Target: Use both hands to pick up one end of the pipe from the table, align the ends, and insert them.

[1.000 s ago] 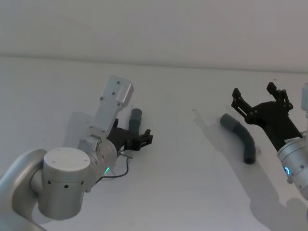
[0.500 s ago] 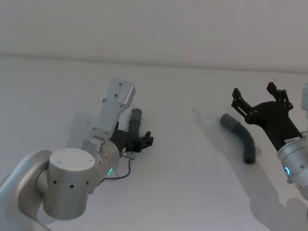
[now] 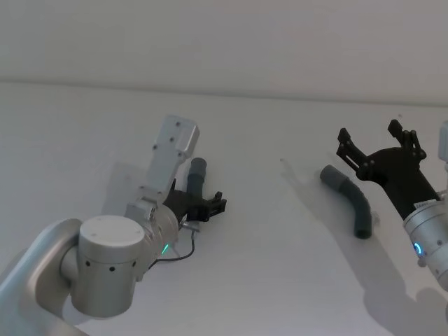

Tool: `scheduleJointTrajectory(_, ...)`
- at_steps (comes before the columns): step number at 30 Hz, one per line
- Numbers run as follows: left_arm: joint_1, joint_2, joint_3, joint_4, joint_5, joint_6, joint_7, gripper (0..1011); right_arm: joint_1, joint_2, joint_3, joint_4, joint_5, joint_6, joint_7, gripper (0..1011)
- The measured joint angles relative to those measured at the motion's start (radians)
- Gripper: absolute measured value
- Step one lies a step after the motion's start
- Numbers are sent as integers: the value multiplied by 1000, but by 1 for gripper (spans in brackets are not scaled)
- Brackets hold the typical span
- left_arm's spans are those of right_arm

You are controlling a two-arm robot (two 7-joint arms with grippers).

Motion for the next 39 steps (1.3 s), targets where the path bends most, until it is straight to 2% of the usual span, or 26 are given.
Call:
scheduleJointTrajectory(6, -8, -7, 1, 11, 5, 0, -1, 1000, 0, 0, 0, 0, 0, 0, 0, 1004)
scheduleJointTrajectory(12, -11, -10, 1, 16, 8, 1, -2, 893, 0, 0, 0, 0, 0, 0, 0, 1004)
scheduleJointTrajectory(21, -16, -14, 2, 22, 11, 1, -5, 652, 0, 0, 0, 0, 0, 0, 0, 1004)
scheduleJointTrajectory(22, -16, -14, 2, 22, 11, 1, -5, 594, 0, 0, 0, 0, 0, 0, 0, 1004)
scheduleJointTrajectory(24, -16, -15, 2, 23, 11, 2, -5, 558, 0, 0, 0, 0, 0, 0, 0, 1004)
scheduleJointTrajectory(28, -17, -15, 2, 24, 12, 2, -5, 400, 0, 0, 0, 0, 0, 0, 0, 1004)
scheduleJointTrajectory(32, -17, -16, 2, 25, 12, 2, -6, 339, 0, 0, 0, 0, 0, 0, 0, 1004)
scheduleJointTrajectory(39, -18, -16, 2, 26, 13, 3, -6, 325, 0, 0, 0, 0, 0, 0, 0, 1004)
